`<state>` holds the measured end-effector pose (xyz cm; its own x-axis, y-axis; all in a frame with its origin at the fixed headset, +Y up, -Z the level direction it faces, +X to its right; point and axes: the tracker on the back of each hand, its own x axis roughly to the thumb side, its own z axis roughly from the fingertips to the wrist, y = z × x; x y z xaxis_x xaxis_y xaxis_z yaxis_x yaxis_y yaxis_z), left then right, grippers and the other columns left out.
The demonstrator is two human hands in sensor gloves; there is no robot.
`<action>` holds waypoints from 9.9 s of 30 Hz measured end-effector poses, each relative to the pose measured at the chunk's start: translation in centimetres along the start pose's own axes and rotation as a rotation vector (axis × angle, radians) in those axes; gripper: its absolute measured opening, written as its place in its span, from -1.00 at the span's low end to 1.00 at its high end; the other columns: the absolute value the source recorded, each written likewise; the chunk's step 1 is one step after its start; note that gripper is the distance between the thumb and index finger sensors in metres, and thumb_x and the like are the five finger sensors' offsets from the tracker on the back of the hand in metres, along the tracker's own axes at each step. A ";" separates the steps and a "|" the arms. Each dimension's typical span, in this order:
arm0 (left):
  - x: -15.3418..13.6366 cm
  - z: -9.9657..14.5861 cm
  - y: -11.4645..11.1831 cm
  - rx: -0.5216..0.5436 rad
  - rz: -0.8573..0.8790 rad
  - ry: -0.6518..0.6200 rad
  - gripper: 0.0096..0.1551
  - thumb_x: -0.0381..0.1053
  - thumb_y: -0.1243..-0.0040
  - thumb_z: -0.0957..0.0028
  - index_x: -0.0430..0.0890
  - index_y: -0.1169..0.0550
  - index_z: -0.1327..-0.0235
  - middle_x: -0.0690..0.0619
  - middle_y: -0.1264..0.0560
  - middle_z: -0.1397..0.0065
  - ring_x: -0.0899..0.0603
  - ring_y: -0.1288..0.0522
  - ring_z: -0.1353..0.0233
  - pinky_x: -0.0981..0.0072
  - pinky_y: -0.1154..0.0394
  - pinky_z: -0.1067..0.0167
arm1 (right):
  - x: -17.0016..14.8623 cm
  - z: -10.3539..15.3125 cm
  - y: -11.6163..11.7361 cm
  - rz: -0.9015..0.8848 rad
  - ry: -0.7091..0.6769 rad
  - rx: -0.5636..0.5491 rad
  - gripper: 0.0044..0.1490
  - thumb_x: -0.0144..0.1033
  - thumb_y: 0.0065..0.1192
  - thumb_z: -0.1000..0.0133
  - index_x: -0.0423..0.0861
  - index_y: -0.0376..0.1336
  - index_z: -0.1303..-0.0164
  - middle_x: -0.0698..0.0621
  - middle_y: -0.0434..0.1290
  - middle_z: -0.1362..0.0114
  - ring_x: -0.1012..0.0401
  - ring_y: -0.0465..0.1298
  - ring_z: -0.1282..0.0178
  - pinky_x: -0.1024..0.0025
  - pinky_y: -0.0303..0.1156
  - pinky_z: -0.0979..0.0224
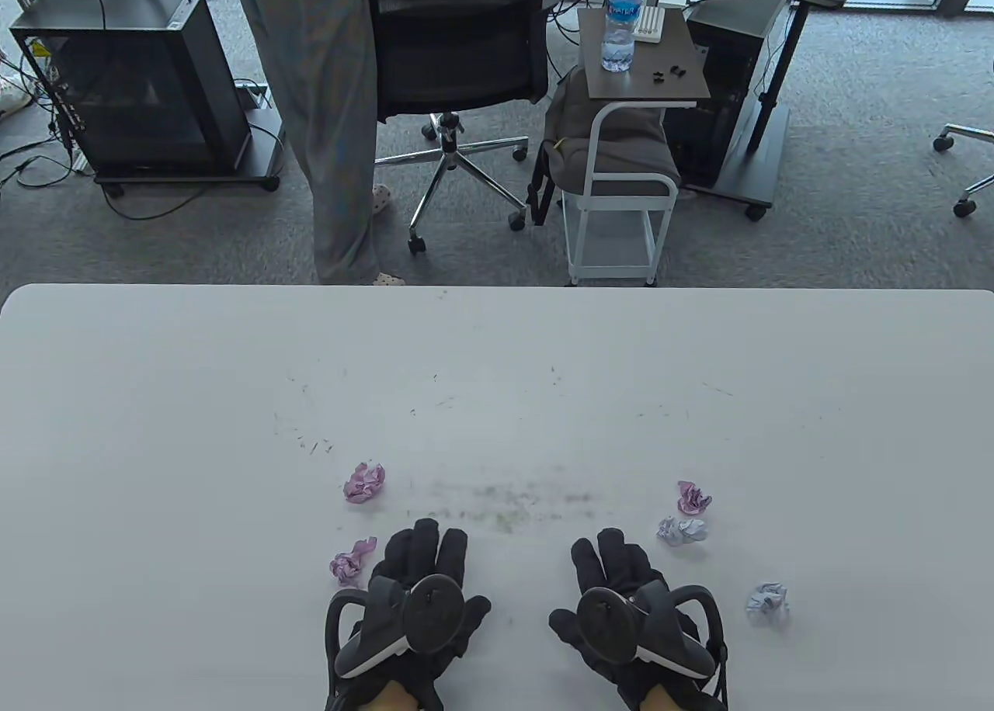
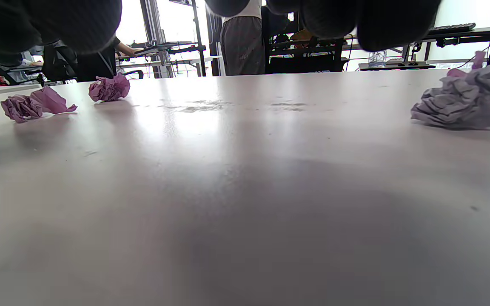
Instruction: Flatten crumpled invoices and stack
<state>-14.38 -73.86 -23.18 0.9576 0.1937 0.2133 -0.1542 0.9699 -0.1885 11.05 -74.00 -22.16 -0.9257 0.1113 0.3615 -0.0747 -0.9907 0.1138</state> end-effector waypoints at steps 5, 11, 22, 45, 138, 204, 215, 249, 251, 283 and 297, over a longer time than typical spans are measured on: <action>-4.7 -0.2 -0.3 -0.073 0.028 0.224 -0.20 0.05 -0.05 -0.30 -0.18 -0.03 -0.66 -0.30 0.26 -0.60 -0.61 0.16 -0.55 -0.49 -0.15 -0.34 | 0.3 -0.1 0.0 -0.012 -0.018 0.000 0.06 0.29 0.05 -0.19 -0.15 -0.22 -0.60 -0.43 -0.19 -0.64 -0.35 0.09 -0.51 -0.31 0.26 -0.37; -8.0 -0.4 -1.4 -0.103 0.132 0.315 -0.21 -0.05 -0.06 -0.29 -0.06 0.03 -0.65 -0.25 0.26 -0.61 -0.59 0.10 -0.56 -0.44 -0.21 -0.34 | 0.3 -0.2 0.3 -0.030 -0.024 0.046 0.05 0.27 0.06 -0.20 -0.15 -0.22 -0.60 -0.43 -0.19 -0.64 -0.35 0.09 -0.51 -0.30 0.26 -0.37; -6.7 -1.0 -2.3 -0.154 0.015 0.279 -0.38 -0.21 -0.17 -0.23 -0.22 -0.31 -0.56 -0.29 -0.14 -0.55 -0.46 -0.24 -0.40 -0.16 -0.38 -0.23 | 0.2 0.0 0.4 -0.058 -0.029 0.076 0.04 0.25 0.06 -0.21 -0.15 -0.22 -0.60 -0.44 -0.17 -0.64 -0.35 0.11 -0.50 -0.29 0.27 -0.37; 4.7 0.6 1.8 -0.047 0.700 -0.379 -0.34 -0.27 -0.14 -0.22 -0.25 -0.24 -0.59 -0.40 -0.25 -0.48 -0.35 -0.55 -0.37 -0.06 -0.60 -0.19 | 1.9 0.5 -2.5 -0.197 -0.192 -0.022 0.12 0.12 0.18 -0.19 -0.22 -0.31 -0.57 -0.42 -0.02 -0.61 -0.24 0.30 -0.45 -0.16 0.40 -0.33; 1.9 0.9 0.0 -0.100 1.100 -0.240 -0.52 -0.06 -0.06 -0.31 -0.42 -0.58 -0.15 -0.13 -0.64 0.13 -0.03 -0.70 0.41 -0.01 -0.67 0.15 | -4.1 3.0 -4.0 -0.754 -0.089 -0.435 -0.11 0.05 0.27 -0.13 -0.13 0.02 -0.54 -0.38 0.20 -0.52 -0.16 0.45 -0.25 0.00 0.54 -0.13; 5.7 1.5 1.6 0.071 0.400 -0.481 -0.47 -0.14 -0.35 -0.14 -0.21 -0.49 -0.35 -0.15 -0.56 -0.18 -0.14 -0.69 0.06 -0.14 -0.59 -0.06 | -0.1 1.1 -2.2 -0.562 -0.182 -0.093 -0.56 -0.15 0.27 -0.17 -0.10 0.34 -0.17 -0.26 0.47 -0.32 -0.13 0.55 -0.13 -0.13 0.52 -0.14; 2.8 0.3 0.1 0.004 0.875 -0.292 -0.46 -0.14 -0.21 -0.23 -0.26 -0.39 -0.43 -0.17 -0.52 -0.21 -0.09 -0.69 0.10 -0.08 -0.60 -0.03 | -1.3 1.2 -2.5 -0.745 -0.172 -0.136 -0.46 -0.29 0.33 -0.13 -0.15 0.23 -0.27 -0.07 0.61 0.04 0.14 0.64 0.25 0.10 0.63 0.06; 3.7 0.9 1.8 0.079 0.442 -0.494 0.17 0.23 -0.39 -0.03 -0.19 -0.02 -0.66 -0.26 0.05 -0.62 -0.47 -0.26 -0.50 -0.39 -0.34 -0.29 | -2.1 1.2 -1.9 -0.669 -0.146 -0.117 -0.55 -0.09 0.28 -0.17 -0.15 0.40 -0.08 0.11 0.59 0.39 0.26 0.57 0.53 0.20 0.64 0.25; 4.5 1.2 2.2 0.055 0.383 -0.538 0.15 0.20 -0.42 -0.03 -0.19 -0.05 -0.66 -0.27 0.03 -0.62 -0.48 -0.26 -0.51 -0.40 -0.33 -0.29 | -1.1 1.0 -1.9 -0.642 -0.201 -0.101 -0.54 -0.09 0.28 -0.16 -0.14 0.39 -0.09 0.11 0.59 0.37 0.25 0.58 0.51 0.19 0.65 0.23; 3.2 -0.7 -2.2 -0.161 0.286 -0.382 -0.36 -0.09 -0.26 -0.22 0.17 -0.32 -0.55 -0.20 0.19 -0.62 -0.50 -0.05 -0.53 -0.31 -0.25 -0.34 | -0.6 -0.6 2.6 -0.276 0.101 0.182 -0.50 -0.22 0.38 -0.11 -0.17 0.34 -0.19 -0.04 0.64 0.13 0.14 0.65 0.31 0.06 0.64 0.09; 3.6 -1.3 -5.5 -0.606 -0.053 -0.137 -0.09 0.14 -0.23 -0.15 0.21 0.02 -0.60 -0.16 0.41 -0.58 -0.53 0.34 -0.55 -0.38 0.05 -0.37 | -0.9 -0.5 2.4 -0.239 0.146 0.139 -0.51 -0.25 0.40 -0.10 -0.12 0.36 -0.20 -0.08 0.64 0.04 0.08 0.66 0.21 0.00 0.62 0.02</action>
<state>-9.75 -78.67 -22.59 0.9141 0.2034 0.3508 0.0968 0.7305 -0.6760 11.47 -76.55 -22.69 -0.9324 0.3169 0.1736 -0.2543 -0.9168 0.3080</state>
